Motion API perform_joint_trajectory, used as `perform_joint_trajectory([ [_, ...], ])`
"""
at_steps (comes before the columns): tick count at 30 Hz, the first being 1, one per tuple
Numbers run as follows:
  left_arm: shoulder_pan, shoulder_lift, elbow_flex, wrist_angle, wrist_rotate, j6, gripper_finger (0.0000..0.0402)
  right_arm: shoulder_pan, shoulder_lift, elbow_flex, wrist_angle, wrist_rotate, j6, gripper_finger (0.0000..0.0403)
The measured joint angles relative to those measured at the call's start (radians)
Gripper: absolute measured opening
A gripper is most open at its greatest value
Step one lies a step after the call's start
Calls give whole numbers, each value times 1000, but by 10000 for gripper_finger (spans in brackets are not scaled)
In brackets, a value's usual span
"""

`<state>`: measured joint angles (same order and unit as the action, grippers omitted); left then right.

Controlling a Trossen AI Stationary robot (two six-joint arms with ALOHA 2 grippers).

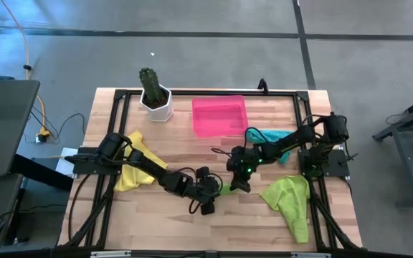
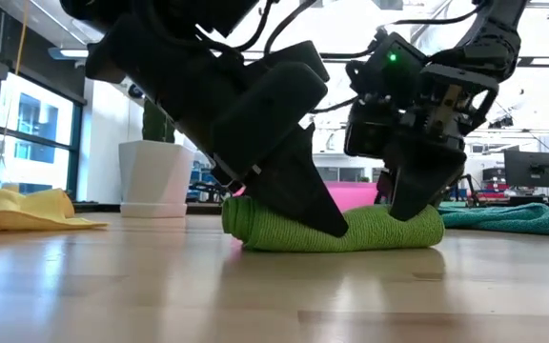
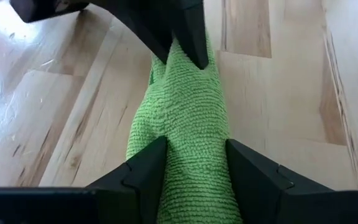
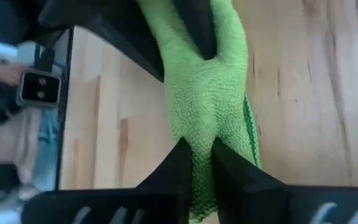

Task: Roll microfiber towels into tight, uniform cylinder then place into a basket
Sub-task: Roll the green microfiber cloth, then put the rolled green microfiber cloth into the pink bin

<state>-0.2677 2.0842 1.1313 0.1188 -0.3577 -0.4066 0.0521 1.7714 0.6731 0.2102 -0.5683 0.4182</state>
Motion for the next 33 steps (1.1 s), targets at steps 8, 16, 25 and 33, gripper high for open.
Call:
perform_joint_trajectory([
  [8, -6, 2, -1, -5, -2, -60, 159, 0, -142, -4, -19, -10, -212, 132],
  [16, -7, 3, -3, 3, -18, -88, 159, 88, -252, -1, -11, 176, -497, 172],
  [25, -14, 4, -4, 6, -25, -88, 159, 224, -166, -1, 35, 534, -602, 172],
  [33, -14, 4, -4, 9, -25, -88, 159, 258, -56, 0, 162, 541, -563, 172],
])
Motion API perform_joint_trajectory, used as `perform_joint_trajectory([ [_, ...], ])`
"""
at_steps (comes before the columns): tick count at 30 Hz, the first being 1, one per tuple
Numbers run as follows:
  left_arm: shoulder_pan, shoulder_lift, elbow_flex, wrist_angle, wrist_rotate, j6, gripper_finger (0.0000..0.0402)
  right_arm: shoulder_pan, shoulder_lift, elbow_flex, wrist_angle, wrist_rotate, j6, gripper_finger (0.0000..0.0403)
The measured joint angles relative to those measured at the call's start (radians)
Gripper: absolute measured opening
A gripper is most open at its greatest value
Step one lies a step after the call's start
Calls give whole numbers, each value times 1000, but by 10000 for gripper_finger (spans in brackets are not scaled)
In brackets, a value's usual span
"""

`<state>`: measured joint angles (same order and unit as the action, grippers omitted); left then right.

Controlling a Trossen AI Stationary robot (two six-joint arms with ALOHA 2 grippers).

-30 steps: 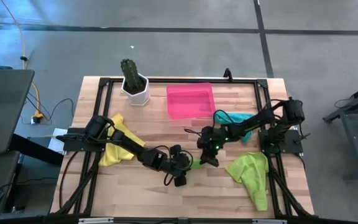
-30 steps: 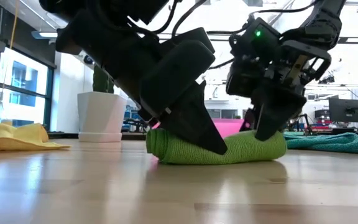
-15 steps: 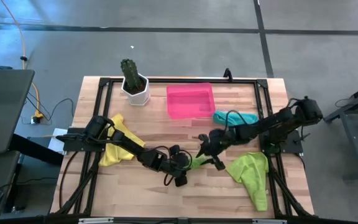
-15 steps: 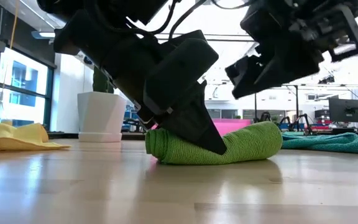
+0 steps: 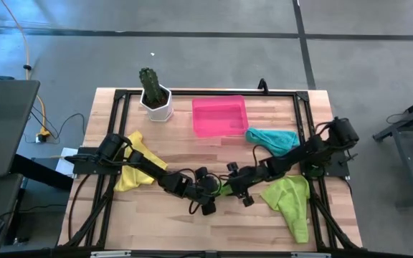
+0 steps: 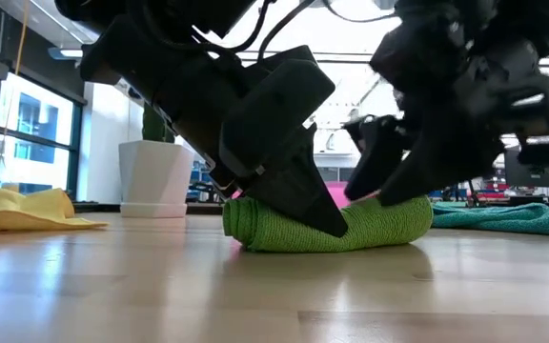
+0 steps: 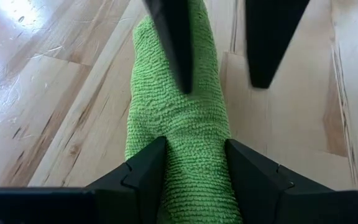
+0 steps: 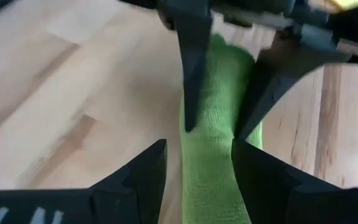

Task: Roll microfiber towels into tight, uniform cylinder then place into a basket
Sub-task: Put the rolled green microfiber cloth into the pink bin

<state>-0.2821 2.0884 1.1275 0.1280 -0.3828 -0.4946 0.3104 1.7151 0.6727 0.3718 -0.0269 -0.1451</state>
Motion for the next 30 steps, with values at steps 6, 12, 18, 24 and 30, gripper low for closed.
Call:
perform_joint_trajectory([
  [6, 0, 0, 0, 5, 1, 0, 159, 1, 68, 2, 39, 57, 39, 171],
  [12, 0, 0, 0, 7, 1, 0, 159, 1, 73, 3, 37, 90, 40, 171],
  [18, 0, 3, -2, 43, 1, 10, 159, 1, 71, 6, -20, 97, 40, 171],
  [24, 0, 3, -2, 51, 2, 11, 159, 1, 71, 6, -41, 98, 39, 175],
  [30, 0, 3, -2, 55, 5, 0, 159, 0, 71, 5, -45, 98, 39, 198],
])
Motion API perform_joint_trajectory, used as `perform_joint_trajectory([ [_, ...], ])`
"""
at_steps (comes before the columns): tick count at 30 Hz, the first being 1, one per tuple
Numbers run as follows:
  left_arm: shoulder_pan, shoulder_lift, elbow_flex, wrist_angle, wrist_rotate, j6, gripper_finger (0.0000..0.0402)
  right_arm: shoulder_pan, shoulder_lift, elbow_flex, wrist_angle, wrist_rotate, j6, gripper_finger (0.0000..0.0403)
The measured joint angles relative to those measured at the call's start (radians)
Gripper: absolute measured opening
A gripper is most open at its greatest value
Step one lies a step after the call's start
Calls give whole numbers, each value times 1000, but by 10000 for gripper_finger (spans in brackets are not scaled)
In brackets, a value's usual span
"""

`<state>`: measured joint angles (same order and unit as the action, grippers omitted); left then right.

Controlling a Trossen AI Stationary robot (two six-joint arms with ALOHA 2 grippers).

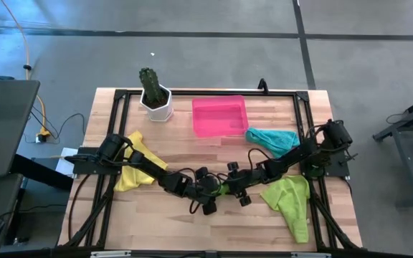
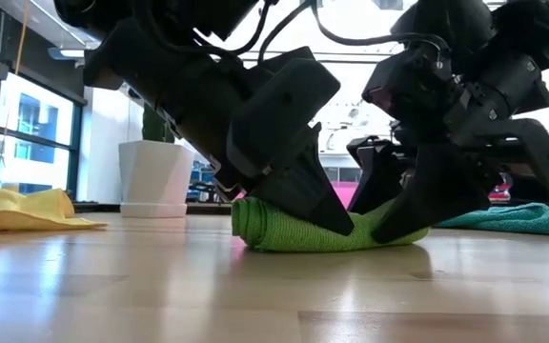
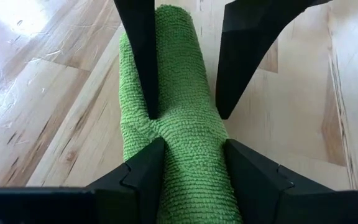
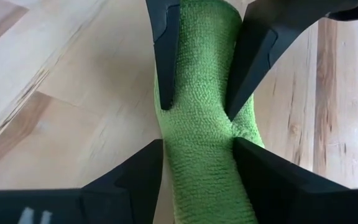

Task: Roll microfiber towels into tight, uniform cylinder then place into a basket
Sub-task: Put the rolled green microfiber cloth into the pink bin

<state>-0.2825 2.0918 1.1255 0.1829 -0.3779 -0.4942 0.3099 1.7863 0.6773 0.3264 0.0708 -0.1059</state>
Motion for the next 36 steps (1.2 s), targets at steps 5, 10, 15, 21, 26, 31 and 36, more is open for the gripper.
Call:
perform_joint_trajectory([
  [5, 0, 0, 0, 0, 0, -2, 159, 0, 2, -4, 31, 0, -6, 222],
  [10, 0, -1, 1, -2, 7, -16, 159, -4, -25, -6, 69, 20, -36, 229],
  [15, -1, -1, 1, -1, 16, -17, 159, -3, -34, -6, 48, 30, -56, 229],
  [21, -1, -1, 2, 0, 15, -18, 159, -3, -15, -5, 43, -2, 2, 229],
  [26, -1, -1, 2, 2, 8, -18, 159, -2, 19, -3, 55, -11, 25, 229],
  [31, -1, -2, 2, 4, 6, -19, 159, -2, 25, -1, 43, 0, 106, 222],
  [36, -1, -2, 2, 9, 4, -19, 159, -3, 24, 1, -8, -22, 136, 153],
])
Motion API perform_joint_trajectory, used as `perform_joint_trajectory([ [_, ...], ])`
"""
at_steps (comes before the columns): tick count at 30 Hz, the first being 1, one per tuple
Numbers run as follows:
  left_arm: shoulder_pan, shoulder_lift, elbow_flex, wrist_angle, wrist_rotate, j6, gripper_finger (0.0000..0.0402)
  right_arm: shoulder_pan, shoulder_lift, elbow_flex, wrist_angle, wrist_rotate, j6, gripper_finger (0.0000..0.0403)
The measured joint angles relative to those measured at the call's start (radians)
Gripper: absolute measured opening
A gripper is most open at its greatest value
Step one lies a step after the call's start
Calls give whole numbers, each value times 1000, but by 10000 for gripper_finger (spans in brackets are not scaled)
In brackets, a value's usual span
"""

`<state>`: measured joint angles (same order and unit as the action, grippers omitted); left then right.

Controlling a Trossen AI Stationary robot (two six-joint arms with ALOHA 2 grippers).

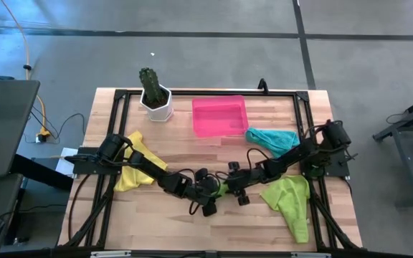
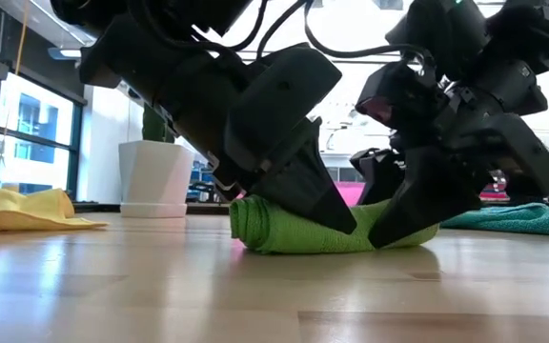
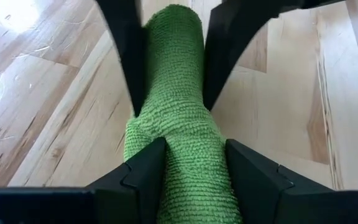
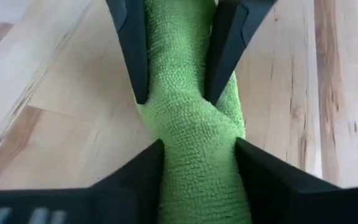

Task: Roll microfiber towels into tight, uniform cylinder then place into a basket
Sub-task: Put the rolled green microfiber cloth into the pink bin

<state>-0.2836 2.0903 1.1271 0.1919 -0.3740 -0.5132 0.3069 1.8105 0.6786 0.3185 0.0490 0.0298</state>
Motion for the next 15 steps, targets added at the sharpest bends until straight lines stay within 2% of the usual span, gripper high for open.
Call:
perform_joint_trajectory([
  [6, 1, 0, 0, 4, -13, -29, 159, -1, -3, 1, -47, -25, 78, 27],
  [15, 9, -57, -2, -18, -80, -36, 159, -11, -48, -3, -111, -79, 94, 23],
])
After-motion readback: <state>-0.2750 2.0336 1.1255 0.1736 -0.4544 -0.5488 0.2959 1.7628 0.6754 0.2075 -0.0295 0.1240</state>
